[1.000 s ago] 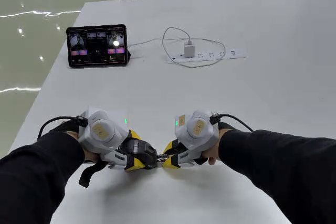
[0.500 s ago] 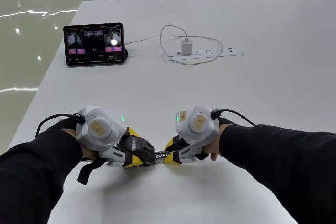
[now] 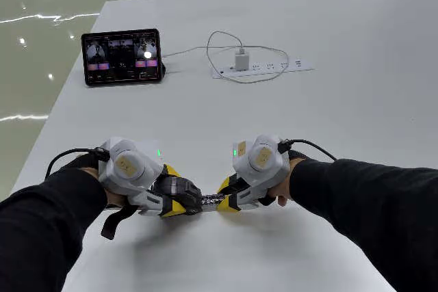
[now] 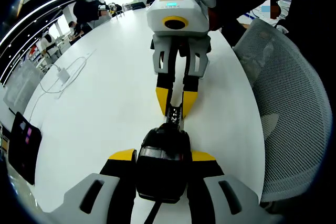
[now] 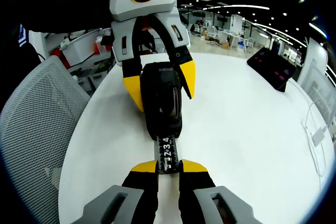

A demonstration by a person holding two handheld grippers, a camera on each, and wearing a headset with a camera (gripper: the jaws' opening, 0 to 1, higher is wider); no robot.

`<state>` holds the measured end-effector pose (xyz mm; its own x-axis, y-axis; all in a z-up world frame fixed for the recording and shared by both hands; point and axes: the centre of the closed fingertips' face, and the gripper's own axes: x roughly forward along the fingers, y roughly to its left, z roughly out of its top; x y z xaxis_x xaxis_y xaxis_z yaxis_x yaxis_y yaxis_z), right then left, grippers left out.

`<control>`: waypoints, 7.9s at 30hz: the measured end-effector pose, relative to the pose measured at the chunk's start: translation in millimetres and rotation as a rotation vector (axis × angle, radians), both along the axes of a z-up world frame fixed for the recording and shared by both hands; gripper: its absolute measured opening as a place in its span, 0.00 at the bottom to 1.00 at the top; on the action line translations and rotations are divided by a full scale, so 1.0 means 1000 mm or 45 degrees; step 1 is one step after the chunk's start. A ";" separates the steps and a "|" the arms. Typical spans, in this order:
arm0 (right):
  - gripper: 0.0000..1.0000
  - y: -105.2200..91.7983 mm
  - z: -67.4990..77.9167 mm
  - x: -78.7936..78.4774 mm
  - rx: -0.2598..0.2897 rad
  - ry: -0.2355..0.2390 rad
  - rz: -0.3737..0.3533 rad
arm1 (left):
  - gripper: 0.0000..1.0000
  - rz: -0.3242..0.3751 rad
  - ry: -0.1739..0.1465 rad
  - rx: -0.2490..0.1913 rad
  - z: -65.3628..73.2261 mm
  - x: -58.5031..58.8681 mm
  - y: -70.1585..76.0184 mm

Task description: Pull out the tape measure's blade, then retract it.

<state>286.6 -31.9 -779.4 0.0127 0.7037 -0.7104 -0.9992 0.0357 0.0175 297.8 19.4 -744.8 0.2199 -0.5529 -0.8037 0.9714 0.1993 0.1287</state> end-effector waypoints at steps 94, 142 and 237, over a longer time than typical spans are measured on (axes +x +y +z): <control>0.11 -0.065 0.001 -0.001 -0.051 0.011 -0.050 | 0.32 0.001 -0.018 -0.006 -0.001 -0.003 -0.003; 0.10 -0.093 -0.001 -0.001 -0.054 0.014 -0.090 | 0.32 -0.001 -0.025 -0.007 -0.001 -0.003 -0.004; 0.10 -0.142 0.001 -0.003 -0.065 0.043 -0.148 | 0.32 -0.001 -0.027 -0.009 -0.001 -0.005 -0.006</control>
<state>283.6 -174.1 -778.3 0.0671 0.6616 -0.7469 -0.9872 0.1526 0.0466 292.7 13.8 -746.1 0.2368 -0.5584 -0.7950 0.9686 0.1998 0.1482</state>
